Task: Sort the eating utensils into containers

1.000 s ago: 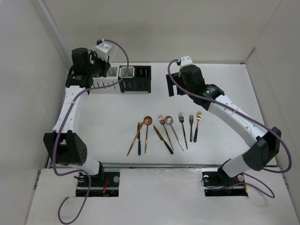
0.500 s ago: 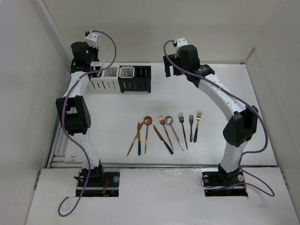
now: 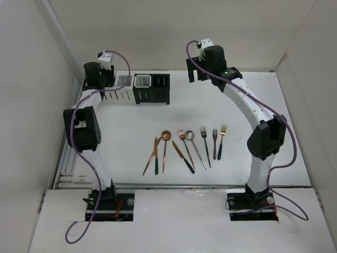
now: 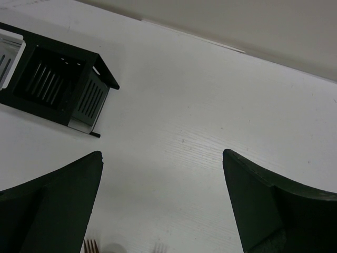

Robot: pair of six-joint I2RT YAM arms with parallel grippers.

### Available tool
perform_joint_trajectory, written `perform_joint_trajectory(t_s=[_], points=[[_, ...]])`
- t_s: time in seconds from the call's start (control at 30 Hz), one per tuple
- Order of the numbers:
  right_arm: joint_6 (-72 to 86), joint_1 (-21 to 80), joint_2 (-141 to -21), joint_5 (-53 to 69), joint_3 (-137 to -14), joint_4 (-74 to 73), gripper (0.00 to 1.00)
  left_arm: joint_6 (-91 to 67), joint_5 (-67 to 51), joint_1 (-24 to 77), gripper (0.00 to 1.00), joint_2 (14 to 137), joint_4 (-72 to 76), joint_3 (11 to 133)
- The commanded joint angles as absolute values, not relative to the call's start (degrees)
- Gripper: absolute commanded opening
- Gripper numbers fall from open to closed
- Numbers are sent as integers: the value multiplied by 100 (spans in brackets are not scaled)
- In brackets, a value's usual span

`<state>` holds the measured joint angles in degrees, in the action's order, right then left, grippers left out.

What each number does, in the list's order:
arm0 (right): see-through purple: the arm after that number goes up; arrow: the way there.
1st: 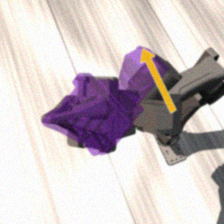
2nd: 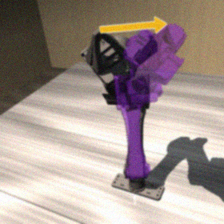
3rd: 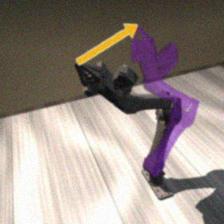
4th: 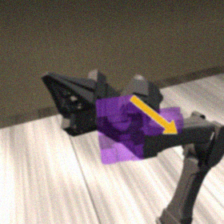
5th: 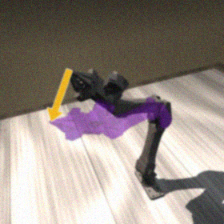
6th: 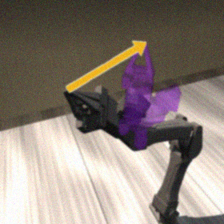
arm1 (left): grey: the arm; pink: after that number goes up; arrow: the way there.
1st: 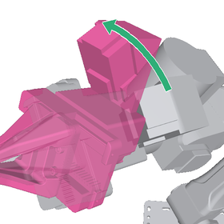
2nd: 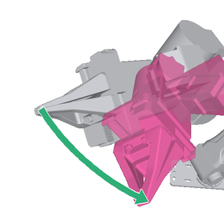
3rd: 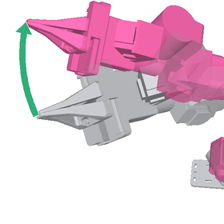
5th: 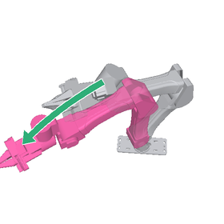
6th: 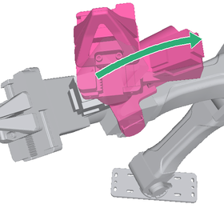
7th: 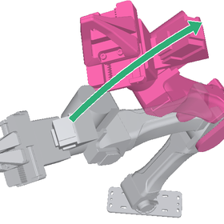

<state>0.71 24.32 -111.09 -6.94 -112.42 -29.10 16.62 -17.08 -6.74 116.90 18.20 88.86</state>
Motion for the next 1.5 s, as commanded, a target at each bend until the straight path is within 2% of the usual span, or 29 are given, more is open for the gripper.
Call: perform_joint_trajectory(t_s=[0.0, 0.03, 0.07, 0.17, 0.23, 0.4, 0.53, 0.6, 0.73, 0.93, 1.17, 1.47], points=[[-26, 2417, -10986, -606, -11461, -2900, 100, 1608, -1802, -755, 39, 10987, 1768, 8824], [-26, 2417, -10925, -606, -11461, -2900, 100, 1608, -1802, -756, 53, 10934, 1688, 8824], [-26, 2417, -10925, -606, -11383, -2900, 100, 1669, -1802, -817, 58, 10881, 1592, 8824], [26, 2417, -10635, -606, -11041, -2787, 100, 1862, -1802, -817, 65, 10574, 1249, 8824], [157, 2417, -10407, -606, -10864, -2725, 100, 1863, -1802, -817, 66, 10241, 1039, 8824], [509, 2574, -9863, -790, -10249, -2663, 100, 2125, -1143, -354, 67, 9109, -83, 8255], [738, 2926, -9572, -1203, -9749, -2855, 100, 2425, -1809, 95, 67, 8457, -1079, 6999], [887, 3058, -9379, -1361, -9607, -3023, 100, 2757, -2186, 631, 67, 8034, -1598, 6140], [1177, 3462, -8948, -1686, -9186, -3340, 100, 3154, -2443, 1694, 67, 7594, -2336, 5285], [1678, 3735, -8333, -1846, -8385, -3585, 100, 3533, -2031, 2899, 71, 7199, -2742, 4528], [1986, 3841, -7911, -2003, -7867, -3762, 100, 3094, -1671, 3418, 74, 7681, -2681, 4175], [2276, 3841, -7287, -2250, -7401, -3876, 100, 2496, -554, 3419, 69, 8437, -1943, 4122]])
